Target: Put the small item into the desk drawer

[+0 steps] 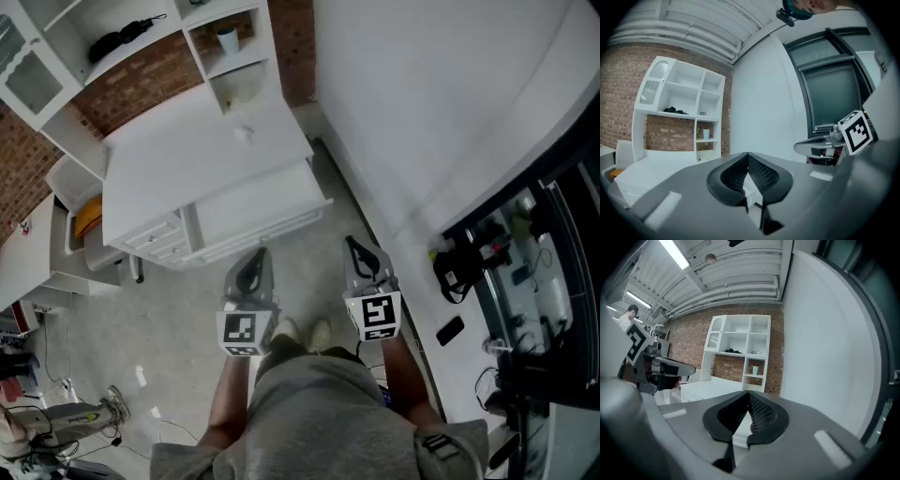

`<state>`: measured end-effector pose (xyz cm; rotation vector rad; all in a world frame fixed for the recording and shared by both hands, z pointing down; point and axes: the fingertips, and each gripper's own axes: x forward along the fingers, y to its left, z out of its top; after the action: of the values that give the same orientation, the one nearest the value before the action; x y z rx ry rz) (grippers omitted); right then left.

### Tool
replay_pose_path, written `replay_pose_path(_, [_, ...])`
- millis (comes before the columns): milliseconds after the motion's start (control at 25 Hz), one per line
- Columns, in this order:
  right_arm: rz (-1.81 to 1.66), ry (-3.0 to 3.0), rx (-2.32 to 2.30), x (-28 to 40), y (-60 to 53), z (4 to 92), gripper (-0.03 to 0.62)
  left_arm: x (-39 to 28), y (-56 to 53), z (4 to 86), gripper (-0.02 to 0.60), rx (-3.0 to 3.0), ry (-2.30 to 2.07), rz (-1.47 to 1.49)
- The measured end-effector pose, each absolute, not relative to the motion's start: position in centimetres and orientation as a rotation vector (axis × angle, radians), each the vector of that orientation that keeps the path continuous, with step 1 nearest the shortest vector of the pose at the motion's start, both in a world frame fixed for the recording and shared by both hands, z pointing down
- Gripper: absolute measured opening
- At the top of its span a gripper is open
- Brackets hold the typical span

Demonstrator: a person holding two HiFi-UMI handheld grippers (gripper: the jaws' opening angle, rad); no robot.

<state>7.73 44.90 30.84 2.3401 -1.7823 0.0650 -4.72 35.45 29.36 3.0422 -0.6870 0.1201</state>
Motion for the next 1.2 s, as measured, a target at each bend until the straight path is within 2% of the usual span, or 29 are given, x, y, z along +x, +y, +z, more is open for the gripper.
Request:
replay_pose_path(600, [0.109, -1.776, 2.331, 10.6, 44.2, 31.9, 0.003, -1.5, 34.8, 30.0, 0.012, 3.034, -0.670, 0.149])
replay_pose_path(1200, [0.128, -1.798, 2.286, 17.3, 32.6, 32.1, 0.003, 5.7, 23.0, 30.3, 0.012, 3.008, -0.691, 0.161])
